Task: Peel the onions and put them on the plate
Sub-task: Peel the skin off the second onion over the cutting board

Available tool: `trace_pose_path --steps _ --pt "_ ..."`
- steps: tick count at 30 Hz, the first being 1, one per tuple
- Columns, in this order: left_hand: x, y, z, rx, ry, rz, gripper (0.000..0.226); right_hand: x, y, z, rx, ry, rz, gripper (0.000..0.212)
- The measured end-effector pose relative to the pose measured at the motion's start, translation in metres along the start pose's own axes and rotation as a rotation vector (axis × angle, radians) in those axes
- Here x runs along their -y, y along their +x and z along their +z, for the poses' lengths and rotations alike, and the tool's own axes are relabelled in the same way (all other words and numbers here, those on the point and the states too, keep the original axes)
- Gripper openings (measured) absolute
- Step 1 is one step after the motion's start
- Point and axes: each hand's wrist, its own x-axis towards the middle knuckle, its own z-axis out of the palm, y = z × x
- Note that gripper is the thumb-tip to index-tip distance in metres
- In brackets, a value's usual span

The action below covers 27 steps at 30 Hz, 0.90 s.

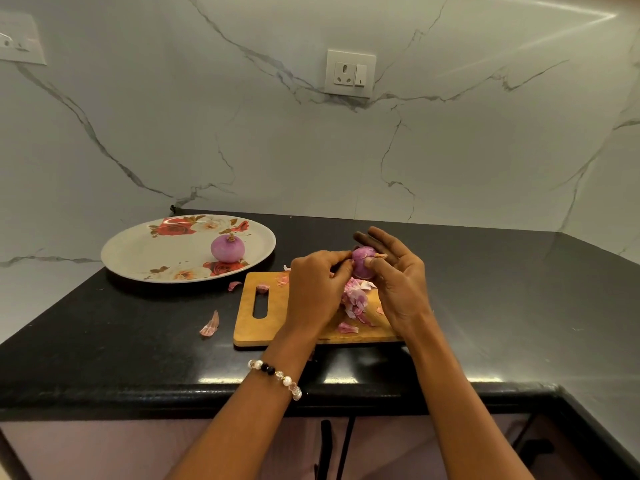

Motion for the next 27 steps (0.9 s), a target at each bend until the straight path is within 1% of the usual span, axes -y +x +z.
trace_pose_path --steps 9,13,17,22,27 --pt "-0.0013 -0.0003 -0.0033 -0.008 0.021 0.002 0.023 0.0000 -0.0017 -0.0010 0.007 -0.079 0.000 0.044" --pt "-0.0016 -0.0002 -0.0042 -0.009 0.083 0.026 0.019 0.0013 -0.0035 -0.0002 0.034 -0.123 -0.007 0.044" --pt "0.0005 0.0023 -0.0036 -0.043 0.099 -0.015 0.013 0.0017 -0.0051 0.0012 0.063 -0.098 0.005 0.043" --pt "-0.0008 0.0025 -0.0022 -0.094 -0.053 -0.127 0.015 0.0031 -0.0038 0.0021 -0.015 -0.047 0.006 0.038" --pt "-0.0010 0.0020 -0.0008 -0.014 -0.083 -0.051 0.025 0.0037 -0.0030 -0.0010 -0.076 -0.073 -0.001 0.035"
